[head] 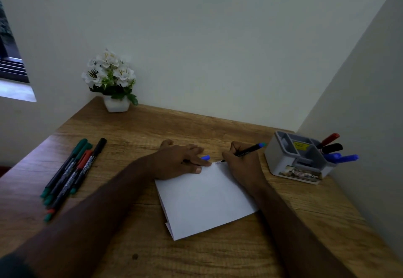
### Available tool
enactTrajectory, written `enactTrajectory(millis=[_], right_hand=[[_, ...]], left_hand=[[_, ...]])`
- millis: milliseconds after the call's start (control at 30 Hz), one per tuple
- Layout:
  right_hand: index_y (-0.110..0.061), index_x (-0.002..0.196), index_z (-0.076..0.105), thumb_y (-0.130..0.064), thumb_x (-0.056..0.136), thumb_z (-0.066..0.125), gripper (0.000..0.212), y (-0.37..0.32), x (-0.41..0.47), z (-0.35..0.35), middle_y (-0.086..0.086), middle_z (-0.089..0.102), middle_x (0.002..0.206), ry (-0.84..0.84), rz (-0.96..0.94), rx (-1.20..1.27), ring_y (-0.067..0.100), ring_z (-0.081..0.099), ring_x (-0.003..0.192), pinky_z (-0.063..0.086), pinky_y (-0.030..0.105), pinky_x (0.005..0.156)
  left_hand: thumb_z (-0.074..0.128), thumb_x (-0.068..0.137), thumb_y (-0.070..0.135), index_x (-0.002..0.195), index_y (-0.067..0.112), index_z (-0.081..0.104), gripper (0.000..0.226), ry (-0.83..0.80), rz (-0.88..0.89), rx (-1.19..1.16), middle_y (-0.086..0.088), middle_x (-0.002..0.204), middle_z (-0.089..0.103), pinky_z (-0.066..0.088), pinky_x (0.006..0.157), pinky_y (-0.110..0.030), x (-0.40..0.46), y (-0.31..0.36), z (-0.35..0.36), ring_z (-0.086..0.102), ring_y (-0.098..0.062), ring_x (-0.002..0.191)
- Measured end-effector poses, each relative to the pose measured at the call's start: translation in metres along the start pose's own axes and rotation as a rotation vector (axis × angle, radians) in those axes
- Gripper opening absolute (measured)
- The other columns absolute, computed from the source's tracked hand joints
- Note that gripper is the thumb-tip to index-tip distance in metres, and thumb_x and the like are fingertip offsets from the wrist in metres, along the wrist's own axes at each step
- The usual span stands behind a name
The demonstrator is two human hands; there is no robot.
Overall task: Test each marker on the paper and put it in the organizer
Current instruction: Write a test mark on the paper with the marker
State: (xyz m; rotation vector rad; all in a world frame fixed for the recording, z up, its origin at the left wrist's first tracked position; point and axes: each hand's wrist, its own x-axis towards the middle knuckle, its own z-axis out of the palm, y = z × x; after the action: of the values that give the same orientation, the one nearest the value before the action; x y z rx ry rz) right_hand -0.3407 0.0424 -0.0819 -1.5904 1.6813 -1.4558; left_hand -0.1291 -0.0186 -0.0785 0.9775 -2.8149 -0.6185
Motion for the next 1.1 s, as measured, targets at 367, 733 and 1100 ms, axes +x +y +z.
enactTrajectory(millis=[367, 733, 1100], right_hand=[[-0.018, 0.051, 0.038, 0.007, 0.077, 0.063, 0.043, 0.0007, -0.0003, -0.0015, -0.006, 0.038, 0.049, -0.009, 0.002, -0.001, 0.004, 0.036, 0.048, 0.033, 0.016, 0.048], [-0.016, 0.052, 0.039, 0.005, 0.077, 0.064, 0.041, 0.0008, 0.0018, 0.0001, -0.007, 0.040, 0.048, 0.001, -0.004, -0.028, 0.004, 0.037, 0.048, 0.033, 0.017, 0.048], [-0.014, 0.053, 0.038, 0.006, 0.076, 0.063, 0.040, 0.0011, 0.0024, -0.0007, -0.002, 0.037, 0.050, 0.014, 0.007, -0.009, 0.006, 0.035, 0.049, 0.031, 0.017, 0.047]], left_hand=[[0.042, 0.099, 0.048, 0.138, 0.053, 0.040, 0.039, 0.006, -0.008, -0.004, 0.012, 0.161, 0.016, -0.007, 0.114, -0.051, -0.0003, -0.0001, -0.0002, 0.005, -0.003, 0.149], [0.042, 0.099, 0.050, 0.137, 0.055, 0.040, 0.038, 0.007, -0.006, -0.001, 0.014, 0.161, 0.015, -0.007, 0.113, -0.050, 0.0007, -0.0024, 0.0022, 0.004, -0.001, 0.148], [0.043, 0.098, 0.050, 0.136, 0.056, 0.040, 0.038, 0.017, -0.004, -0.004, 0.014, 0.161, 0.016, -0.006, 0.113, -0.051, 0.0018, -0.0049, 0.0024, 0.005, 0.000, 0.148]])
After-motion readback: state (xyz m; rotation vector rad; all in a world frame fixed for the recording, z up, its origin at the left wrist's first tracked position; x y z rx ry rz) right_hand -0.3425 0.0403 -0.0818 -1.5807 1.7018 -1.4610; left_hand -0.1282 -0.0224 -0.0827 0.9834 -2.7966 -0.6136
